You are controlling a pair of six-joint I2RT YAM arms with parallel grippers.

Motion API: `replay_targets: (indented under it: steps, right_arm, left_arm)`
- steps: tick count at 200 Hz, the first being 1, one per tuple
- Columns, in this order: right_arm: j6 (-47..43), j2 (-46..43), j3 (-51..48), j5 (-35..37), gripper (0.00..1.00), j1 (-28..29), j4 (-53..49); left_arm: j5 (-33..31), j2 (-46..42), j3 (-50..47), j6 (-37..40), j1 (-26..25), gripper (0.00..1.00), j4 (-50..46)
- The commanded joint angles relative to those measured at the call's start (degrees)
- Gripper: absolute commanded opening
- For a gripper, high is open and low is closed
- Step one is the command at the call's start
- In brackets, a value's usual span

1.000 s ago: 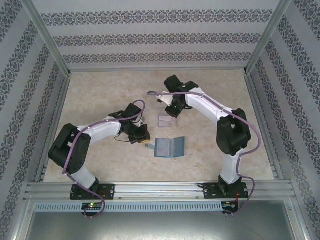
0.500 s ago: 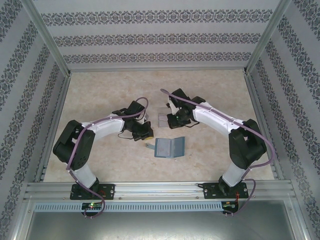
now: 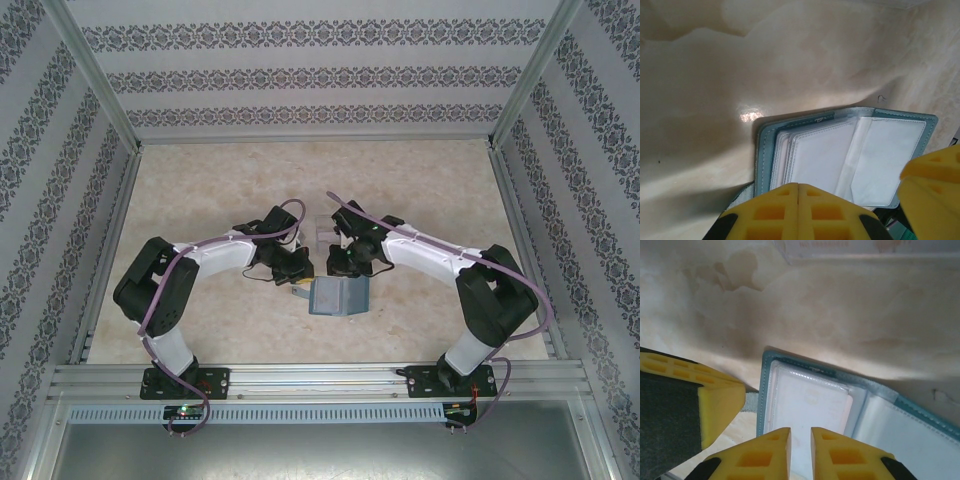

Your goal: Take the credit cards out of the card holder

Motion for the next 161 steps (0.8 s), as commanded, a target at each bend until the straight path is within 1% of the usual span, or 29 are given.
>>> replay_targets:
  steps: [1,55,82,105,161]
  right_arm:
    - [4.86,-0.32,-1.38,1.73,0.19,0.95,1.32]
    - [9.64,2.8,-1.87,0.98,0.21,3.15,3.22]
    - [11.05,4.32,-1.18,1.97,0.25,4.47,3.26]
    - [11.66,5.78,-0.43,2.43,0.26,5.26,2.59]
    - [11.77,7.85,0.59,3.59,0.32,6.53,0.76]
  left_arm:
    - [1.27,0.98,-0.65,-0.63,-0.67,0.01,2.73]
    - [1.98,2.37,-0.94,-0.06,-0.71,0.0,2.5]
    - [1.63,2.78,-0.53,0.6,-0.67,0.0,1.68]
    - [1.28,2.96,-0.28,1.42,-0.69,0.0,0.69]
    - [1.53,2.89,-1.07,1.46,-0.69,0.0,1.23]
